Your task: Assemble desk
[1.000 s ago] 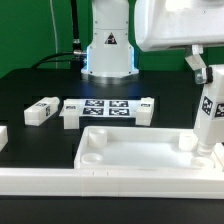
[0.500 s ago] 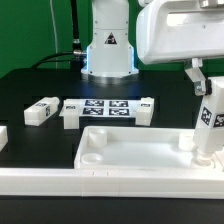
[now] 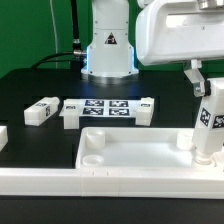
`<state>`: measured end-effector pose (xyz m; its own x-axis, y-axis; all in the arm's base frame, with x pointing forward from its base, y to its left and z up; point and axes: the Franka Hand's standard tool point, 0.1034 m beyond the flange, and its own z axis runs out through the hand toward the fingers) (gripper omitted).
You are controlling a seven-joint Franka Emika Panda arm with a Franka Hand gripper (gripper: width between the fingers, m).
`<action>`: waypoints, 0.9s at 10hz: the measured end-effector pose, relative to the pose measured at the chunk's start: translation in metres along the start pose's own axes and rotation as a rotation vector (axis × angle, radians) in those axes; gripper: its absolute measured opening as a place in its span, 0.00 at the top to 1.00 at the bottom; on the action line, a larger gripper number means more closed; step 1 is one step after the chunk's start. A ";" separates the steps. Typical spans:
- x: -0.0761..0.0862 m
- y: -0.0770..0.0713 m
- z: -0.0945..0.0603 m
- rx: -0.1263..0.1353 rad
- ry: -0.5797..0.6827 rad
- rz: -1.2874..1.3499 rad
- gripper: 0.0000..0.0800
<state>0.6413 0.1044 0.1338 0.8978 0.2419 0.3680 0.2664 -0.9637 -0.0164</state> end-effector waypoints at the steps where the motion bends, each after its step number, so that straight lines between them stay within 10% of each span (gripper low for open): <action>1: -0.001 -0.001 0.002 0.000 0.002 -0.001 0.64; 9: -0.013 -0.005 0.009 -0.021 0.123 -0.006 0.64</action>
Offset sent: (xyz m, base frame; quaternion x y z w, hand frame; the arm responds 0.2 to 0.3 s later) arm -0.0070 0.0007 -0.0082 -0.0100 0.0126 -0.0078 0.9998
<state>0.6312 0.1066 0.1203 0.8462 0.2335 0.4790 0.2632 -0.9647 0.0054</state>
